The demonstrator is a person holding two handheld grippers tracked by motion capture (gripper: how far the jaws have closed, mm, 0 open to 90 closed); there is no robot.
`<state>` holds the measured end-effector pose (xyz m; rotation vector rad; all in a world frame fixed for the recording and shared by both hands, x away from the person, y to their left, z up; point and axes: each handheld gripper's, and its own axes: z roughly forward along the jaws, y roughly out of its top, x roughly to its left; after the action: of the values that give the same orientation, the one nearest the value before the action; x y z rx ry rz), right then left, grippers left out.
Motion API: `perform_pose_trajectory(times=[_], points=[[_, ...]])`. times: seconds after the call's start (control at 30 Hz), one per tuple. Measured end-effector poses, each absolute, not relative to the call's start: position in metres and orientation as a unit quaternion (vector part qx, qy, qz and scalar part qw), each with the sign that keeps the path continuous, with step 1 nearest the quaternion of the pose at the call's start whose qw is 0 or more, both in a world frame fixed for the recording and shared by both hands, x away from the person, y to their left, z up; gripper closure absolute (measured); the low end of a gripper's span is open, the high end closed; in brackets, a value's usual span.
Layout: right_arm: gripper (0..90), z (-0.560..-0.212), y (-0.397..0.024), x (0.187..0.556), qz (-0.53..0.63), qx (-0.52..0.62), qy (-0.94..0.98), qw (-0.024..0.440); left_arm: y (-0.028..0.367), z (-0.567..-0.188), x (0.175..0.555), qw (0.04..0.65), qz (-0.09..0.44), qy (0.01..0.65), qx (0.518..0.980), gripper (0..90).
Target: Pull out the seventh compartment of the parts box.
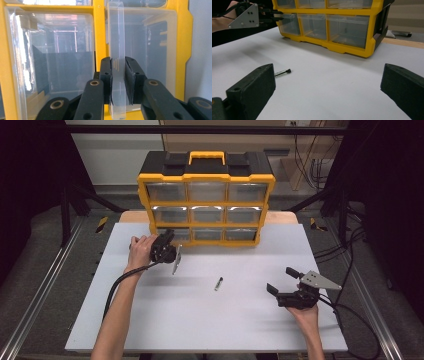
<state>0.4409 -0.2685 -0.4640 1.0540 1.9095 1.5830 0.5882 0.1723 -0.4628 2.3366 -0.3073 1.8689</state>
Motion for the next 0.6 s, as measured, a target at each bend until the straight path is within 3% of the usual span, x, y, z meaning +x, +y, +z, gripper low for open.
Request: perform_pose_trajectory(times=[0.6], points=[[0.4,-0.4644,-0.2682,0.4411,0.57,0.383,0.693,0.22,0.1722,-0.4637,0.5805,0.067,0.622,-0.098,0.774,76.8]])
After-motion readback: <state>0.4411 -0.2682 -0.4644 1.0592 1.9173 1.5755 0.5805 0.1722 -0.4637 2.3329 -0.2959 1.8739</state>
